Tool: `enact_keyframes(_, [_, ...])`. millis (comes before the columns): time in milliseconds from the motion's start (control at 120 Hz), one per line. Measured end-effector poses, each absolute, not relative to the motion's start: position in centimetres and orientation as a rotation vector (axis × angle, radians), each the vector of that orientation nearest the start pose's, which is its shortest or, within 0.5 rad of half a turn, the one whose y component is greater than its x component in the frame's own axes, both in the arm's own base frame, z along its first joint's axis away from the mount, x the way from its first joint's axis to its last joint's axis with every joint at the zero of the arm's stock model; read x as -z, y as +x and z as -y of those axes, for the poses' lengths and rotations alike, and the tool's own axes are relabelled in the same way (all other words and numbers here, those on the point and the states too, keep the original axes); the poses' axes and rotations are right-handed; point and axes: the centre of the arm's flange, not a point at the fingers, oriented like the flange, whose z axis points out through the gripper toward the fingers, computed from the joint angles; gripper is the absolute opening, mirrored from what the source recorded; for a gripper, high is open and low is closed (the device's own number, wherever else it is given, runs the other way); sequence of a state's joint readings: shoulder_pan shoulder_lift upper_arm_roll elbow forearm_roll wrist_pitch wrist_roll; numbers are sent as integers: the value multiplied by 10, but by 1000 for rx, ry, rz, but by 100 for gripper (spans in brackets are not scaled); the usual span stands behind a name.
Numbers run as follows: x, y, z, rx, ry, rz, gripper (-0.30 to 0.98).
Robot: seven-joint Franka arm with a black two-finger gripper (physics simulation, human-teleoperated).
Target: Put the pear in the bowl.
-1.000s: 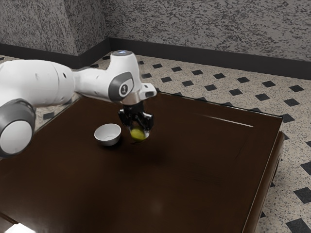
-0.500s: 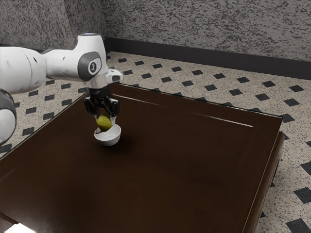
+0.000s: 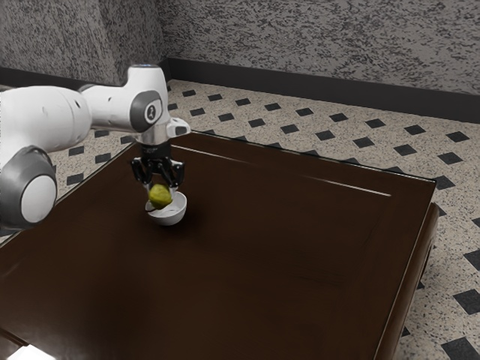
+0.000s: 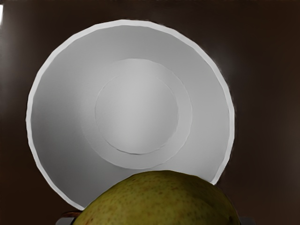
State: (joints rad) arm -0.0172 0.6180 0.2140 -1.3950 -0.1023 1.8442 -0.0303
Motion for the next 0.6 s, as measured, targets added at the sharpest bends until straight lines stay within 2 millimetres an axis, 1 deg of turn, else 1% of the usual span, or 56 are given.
enact_keyframes(108, [-339,700,-109,-237,-3090,371,34])
enact_keyframes(192, [-338,702,-113,-239,-3088,374,43])
enact_keyframes(375, [-337,703,-109,-247,-3095,361,57])
enact_keyframes(458, [-339,703,-108,-246,-3096,358,60])
enact_keyframes(600, [-344,704,-101,-237,-3096,335,63])
